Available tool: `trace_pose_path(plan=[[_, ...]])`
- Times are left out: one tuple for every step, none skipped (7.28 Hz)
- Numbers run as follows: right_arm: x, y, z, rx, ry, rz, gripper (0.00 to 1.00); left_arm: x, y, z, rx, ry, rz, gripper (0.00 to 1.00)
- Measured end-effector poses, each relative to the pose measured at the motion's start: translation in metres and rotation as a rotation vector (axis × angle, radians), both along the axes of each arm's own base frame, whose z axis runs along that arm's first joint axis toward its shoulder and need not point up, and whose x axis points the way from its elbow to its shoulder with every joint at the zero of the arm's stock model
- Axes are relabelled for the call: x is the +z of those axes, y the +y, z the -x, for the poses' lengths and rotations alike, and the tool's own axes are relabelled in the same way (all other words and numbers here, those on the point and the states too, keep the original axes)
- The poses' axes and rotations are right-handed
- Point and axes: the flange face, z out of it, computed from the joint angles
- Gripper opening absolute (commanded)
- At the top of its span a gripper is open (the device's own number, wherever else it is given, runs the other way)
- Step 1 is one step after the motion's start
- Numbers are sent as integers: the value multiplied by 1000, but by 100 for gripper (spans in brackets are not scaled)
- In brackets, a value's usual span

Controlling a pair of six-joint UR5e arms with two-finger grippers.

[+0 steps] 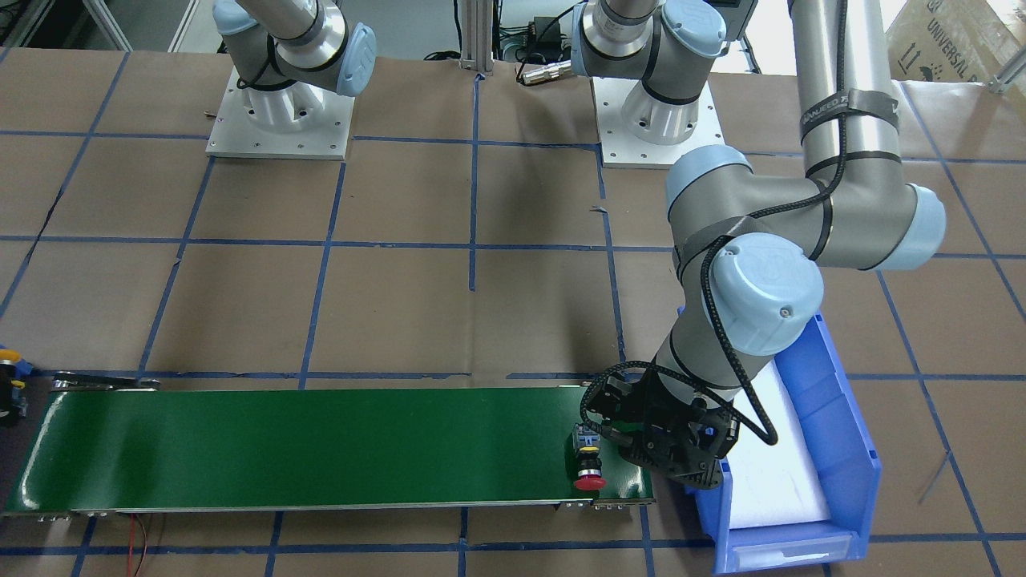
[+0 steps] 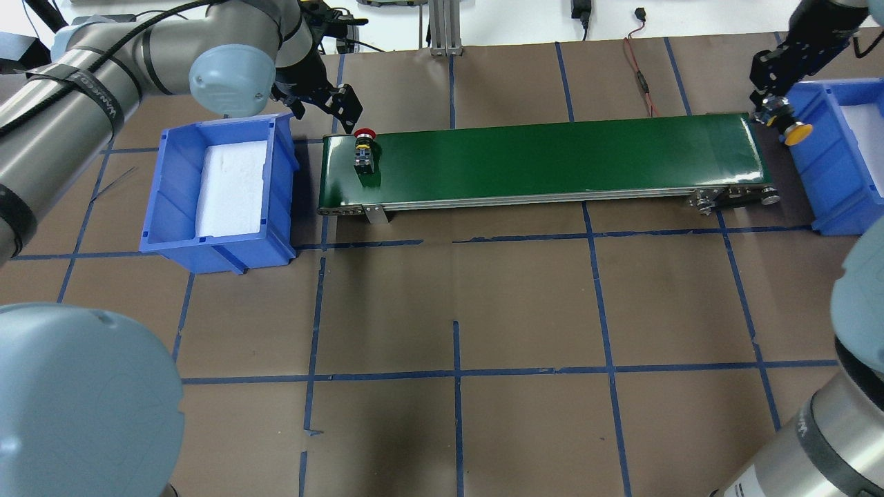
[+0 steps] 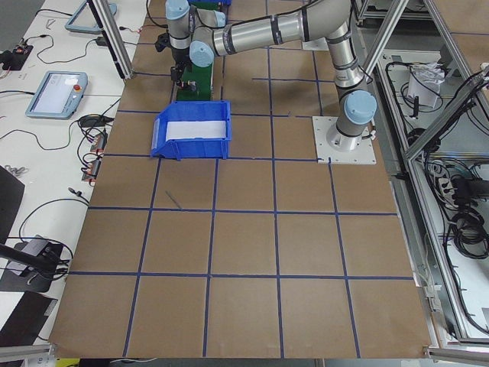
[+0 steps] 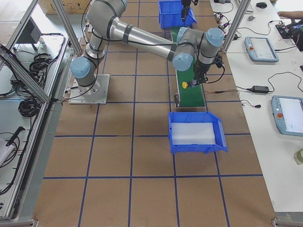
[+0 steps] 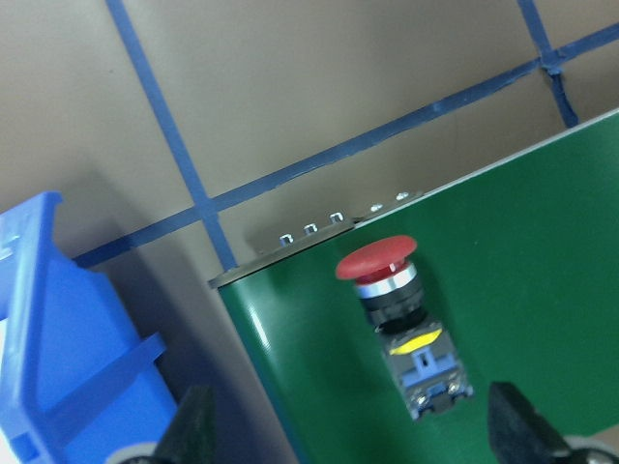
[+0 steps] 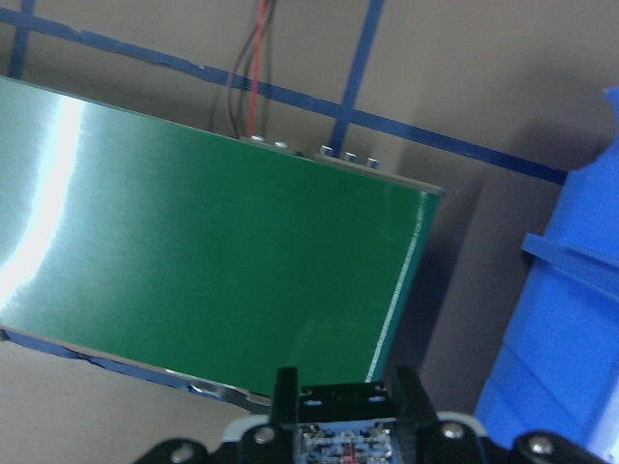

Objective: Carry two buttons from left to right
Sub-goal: 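Drop the yellow button into the far bin while the left gripper returns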

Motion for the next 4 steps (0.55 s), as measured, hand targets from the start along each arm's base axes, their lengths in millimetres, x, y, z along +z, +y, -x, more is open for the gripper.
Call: trace_pose_path(plan=[[8, 10, 33, 3, 7, 9, 7, 20, 6, -9, 11, -4, -16, 100], [16, 19, 63, 6, 11, 13, 7, 45, 21, -19, 23, -10, -37, 100], [22, 27, 93, 8, 12, 12, 7, 67, 38, -34, 40, -33, -66, 100], [25, 32, 123, 9, 13, 13, 7, 83, 56, -48, 57, -74, -104, 100]])
